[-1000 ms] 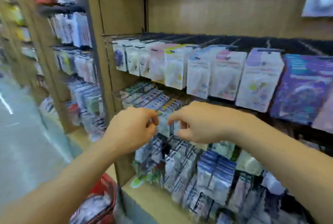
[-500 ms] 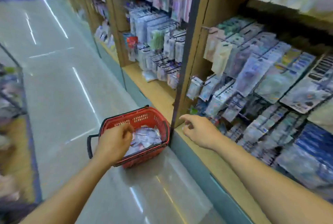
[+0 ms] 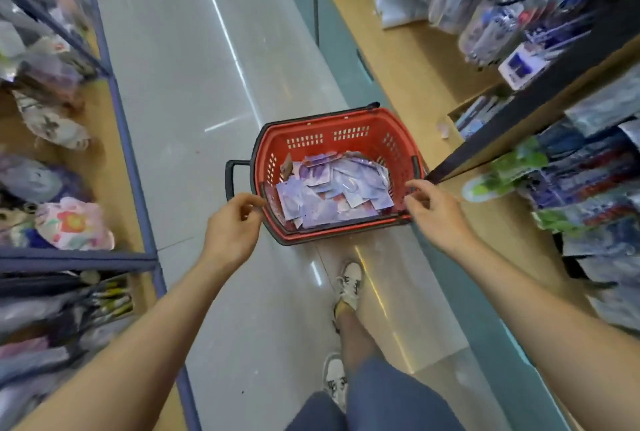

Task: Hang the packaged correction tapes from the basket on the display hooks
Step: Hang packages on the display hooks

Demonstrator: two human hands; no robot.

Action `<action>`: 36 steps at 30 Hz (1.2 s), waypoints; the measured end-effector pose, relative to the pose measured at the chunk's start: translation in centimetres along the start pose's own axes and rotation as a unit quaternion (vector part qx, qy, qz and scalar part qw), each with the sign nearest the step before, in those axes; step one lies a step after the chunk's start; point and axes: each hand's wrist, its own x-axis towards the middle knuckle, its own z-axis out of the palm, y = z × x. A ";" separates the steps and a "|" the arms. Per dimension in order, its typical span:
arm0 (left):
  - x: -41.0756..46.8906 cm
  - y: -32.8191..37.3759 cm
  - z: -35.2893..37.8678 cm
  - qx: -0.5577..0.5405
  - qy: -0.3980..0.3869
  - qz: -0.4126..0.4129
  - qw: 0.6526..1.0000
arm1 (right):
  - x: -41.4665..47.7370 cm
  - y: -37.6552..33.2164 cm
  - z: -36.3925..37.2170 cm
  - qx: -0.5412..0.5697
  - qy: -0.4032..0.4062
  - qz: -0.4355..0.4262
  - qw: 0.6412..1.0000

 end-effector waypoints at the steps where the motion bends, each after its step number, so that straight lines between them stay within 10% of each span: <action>1: 1.8 -0.3 0.7 0.014 -0.011 -0.010 1.000 | 2.0 0.6 1.2 0.001 -0.013 0.014 1.000; 15: 27.9 -8.2 19.8 0.153 -0.211 0.017 0.965 | 26.6 13.5 18.2 0.114 -0.038 0.225 0.967; 26: 36.9 -13.7 31.9 0.347 -0.224 0.167 0.895 | 36.6 20.6 27.0 -0.284 -0.167 0.159 0.931; 36: 39.3 -12.8 32.0 0.394 -0.194 0.206 0.875 | 36.5 17.6 23.1 -0.335 -0.096 0.087 0.933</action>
